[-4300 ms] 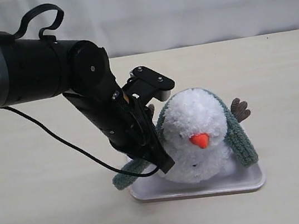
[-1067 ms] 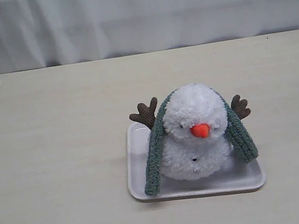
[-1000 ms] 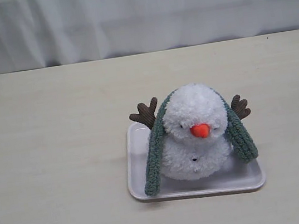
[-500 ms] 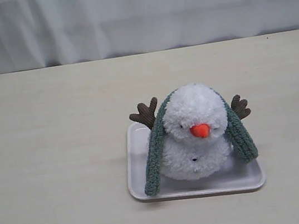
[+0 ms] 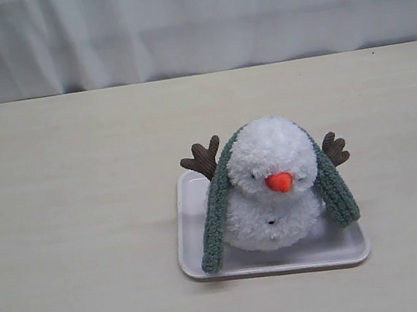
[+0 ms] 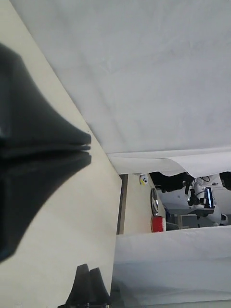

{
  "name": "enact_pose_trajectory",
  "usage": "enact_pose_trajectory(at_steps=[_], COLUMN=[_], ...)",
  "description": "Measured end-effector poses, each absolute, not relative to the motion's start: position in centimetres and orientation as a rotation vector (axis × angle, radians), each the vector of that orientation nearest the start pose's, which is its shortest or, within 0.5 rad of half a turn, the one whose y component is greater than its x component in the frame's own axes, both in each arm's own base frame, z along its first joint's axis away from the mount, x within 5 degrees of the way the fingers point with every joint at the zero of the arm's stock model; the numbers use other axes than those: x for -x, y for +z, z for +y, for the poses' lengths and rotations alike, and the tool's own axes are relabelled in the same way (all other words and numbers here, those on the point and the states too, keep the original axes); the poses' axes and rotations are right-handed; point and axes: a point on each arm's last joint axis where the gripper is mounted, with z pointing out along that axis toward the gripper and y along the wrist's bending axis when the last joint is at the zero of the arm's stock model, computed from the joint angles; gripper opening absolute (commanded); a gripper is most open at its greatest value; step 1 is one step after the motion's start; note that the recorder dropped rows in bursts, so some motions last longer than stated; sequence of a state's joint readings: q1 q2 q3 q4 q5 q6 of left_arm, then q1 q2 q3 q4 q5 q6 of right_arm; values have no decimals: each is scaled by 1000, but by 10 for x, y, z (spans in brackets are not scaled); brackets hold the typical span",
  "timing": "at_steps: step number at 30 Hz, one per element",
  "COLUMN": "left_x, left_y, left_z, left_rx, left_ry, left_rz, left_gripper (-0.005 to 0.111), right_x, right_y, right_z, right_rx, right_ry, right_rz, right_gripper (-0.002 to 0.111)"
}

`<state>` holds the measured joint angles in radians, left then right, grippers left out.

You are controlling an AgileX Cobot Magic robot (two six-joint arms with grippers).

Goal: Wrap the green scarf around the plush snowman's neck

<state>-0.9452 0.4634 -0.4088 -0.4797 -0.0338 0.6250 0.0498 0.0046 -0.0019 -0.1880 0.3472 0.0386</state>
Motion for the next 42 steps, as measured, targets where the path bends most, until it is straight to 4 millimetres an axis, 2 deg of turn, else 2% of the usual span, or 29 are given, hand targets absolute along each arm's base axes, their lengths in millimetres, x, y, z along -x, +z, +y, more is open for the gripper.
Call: enact_pose_trajectory(at_steps=[10, 25, 31, 36, 40, 42], left_x=[-59, -57, -57, -57, -57, -57], left_y=[310, 307, 306, 306, 306, 306], left_z=[-88, -88, -88, -88, -88, -88], left_rx=[-882, -917, -922, -922, -922, -922], left_ry=[-647, -655, -656, -656, -656, -656], left_rz=[1396, 1423, 1427, 1427, 1427, 1427], left_gripper=[0, 0, 0, 0, 0, 0], right_x=[-54, -54, -56, -48, -36, -33], right_y=[183, 185, 215, 242, 262, 265], right_z=[-3, -4, 3, 10, 14, 15], right_rx=[131, 160, 202, 215, 134, 100], right_ry=[-127, -159, -137, -90, 135, 236], right_rz=[1824, 1799, 1462, 1139, 900, 859], right_gripper=[45, 45, 45, 45, 45, 45])
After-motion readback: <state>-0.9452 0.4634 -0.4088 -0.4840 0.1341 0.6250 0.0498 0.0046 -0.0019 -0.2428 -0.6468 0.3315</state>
